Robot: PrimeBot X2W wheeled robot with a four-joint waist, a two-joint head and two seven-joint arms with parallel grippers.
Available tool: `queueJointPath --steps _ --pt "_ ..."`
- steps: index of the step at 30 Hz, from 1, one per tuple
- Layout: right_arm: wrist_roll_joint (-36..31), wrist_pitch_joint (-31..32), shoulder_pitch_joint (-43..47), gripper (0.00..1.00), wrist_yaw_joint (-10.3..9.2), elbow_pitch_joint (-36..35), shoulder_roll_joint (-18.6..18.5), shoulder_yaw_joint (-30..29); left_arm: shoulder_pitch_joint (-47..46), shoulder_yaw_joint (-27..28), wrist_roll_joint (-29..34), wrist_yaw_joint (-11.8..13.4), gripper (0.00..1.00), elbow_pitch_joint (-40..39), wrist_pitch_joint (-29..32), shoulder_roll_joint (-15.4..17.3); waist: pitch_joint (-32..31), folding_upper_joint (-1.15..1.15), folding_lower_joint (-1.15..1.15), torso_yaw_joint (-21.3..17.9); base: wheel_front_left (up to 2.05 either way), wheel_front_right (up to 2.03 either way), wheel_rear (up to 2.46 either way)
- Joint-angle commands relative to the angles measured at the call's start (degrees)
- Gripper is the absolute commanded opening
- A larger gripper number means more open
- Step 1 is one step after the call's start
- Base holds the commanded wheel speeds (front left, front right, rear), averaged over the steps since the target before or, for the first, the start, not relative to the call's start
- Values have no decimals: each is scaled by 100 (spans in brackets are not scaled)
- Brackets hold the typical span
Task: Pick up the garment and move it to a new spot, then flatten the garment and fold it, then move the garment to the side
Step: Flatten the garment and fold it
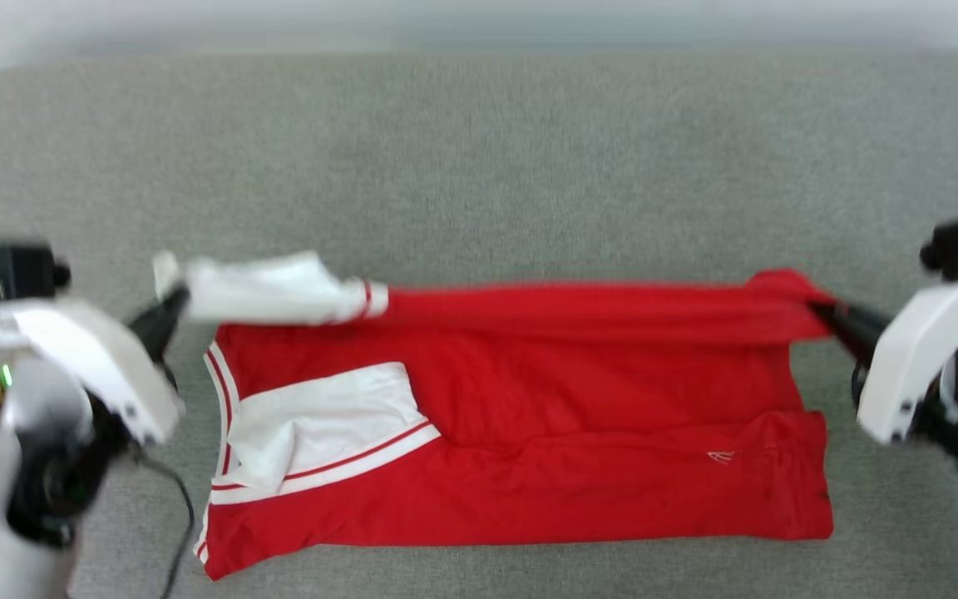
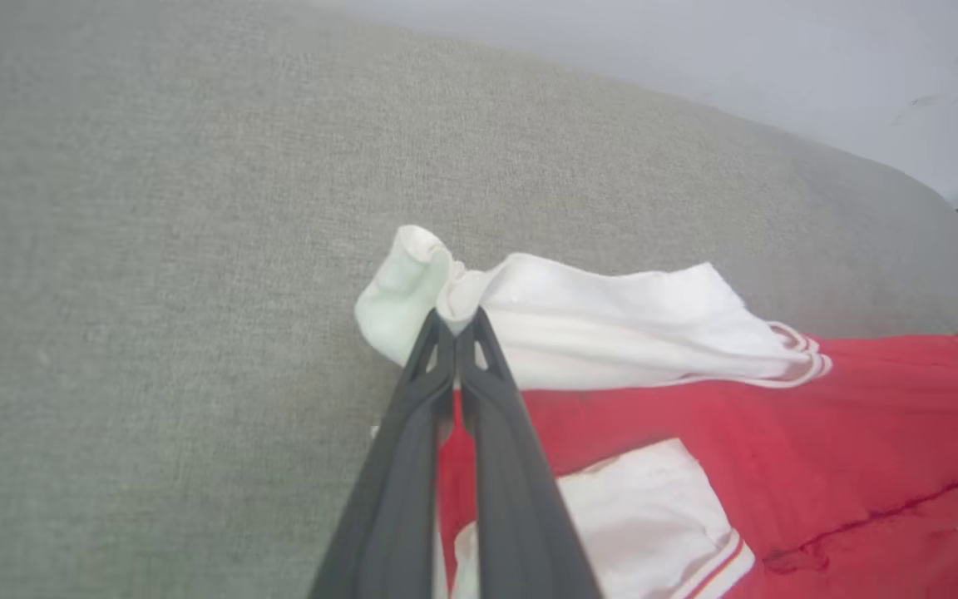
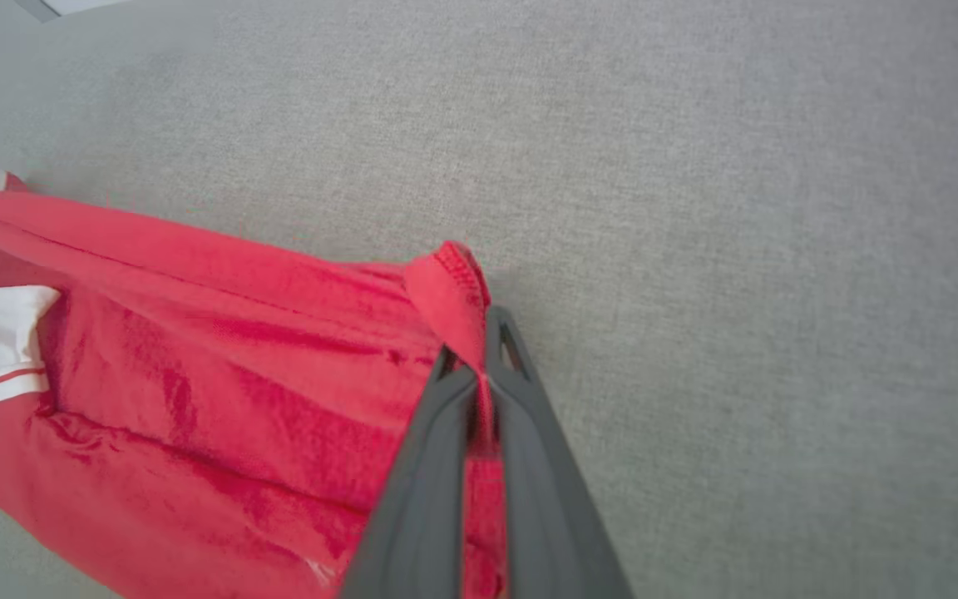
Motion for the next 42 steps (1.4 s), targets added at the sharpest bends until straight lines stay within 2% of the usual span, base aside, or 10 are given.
queueJointPath --steps 1,10,11,12,13,18,26,32,37,42 --pt "-35 -34 207 0 -4 -30 52 -40 262 47 -20 45 0 -44 -70 -20 -183 0 0 -3 0 0 0" --pt "-19 -294 1360 3 -4 163 425 -140 1732 -64 -405 94 0 74 -370 -565 -395 0 0 -43 0 0 0" --pt "6 -327 1440 21 -4 246 458 -142 1799 -97 -436 70 12 161 -410 -639 -399 0 0 -45 0 0 0" --pt "-15 -383 1507 50 -4 327 466 -134 1826 -125 -442 42 45 265 -459 -702 -403 0 0 -43 0 0 0" --pt "32 -453 1557 100 -4 394 529 -135 1837 -145 -414 22 100 370 -535 -750 -407 0 0 -43 0 0 0" --pt "80 -844 1794 100 -6 589 624 -48 1697 -113 -62 25 100 706 -1260 -894 -503 0 0 -69 0 0 0" --pt "55 -1563 1980 100 -4 -33 502 -285 1548 -88 788 397 100 304 -2610 -1073 -783 0 0 -169 0 0 0" --pt "-72 -1190 1985 100 -4 -475 325 -806 1460 -275 1373 649 100 -202 -3202 -1188 -887 0 0 -200 0 0 0" --pt "-291 -442 1944 100 -4 -809 205 -1361 1426 -470 1974 899 100 -566 -3635 -1192 -881 0 0 -106 0 0 0" --pt "-374 332 1930 100 -4 -941 258 -1577 1417 -668 2336 1049 100 -894 -3839 -1288 -737 0 0 132 0 0 0"
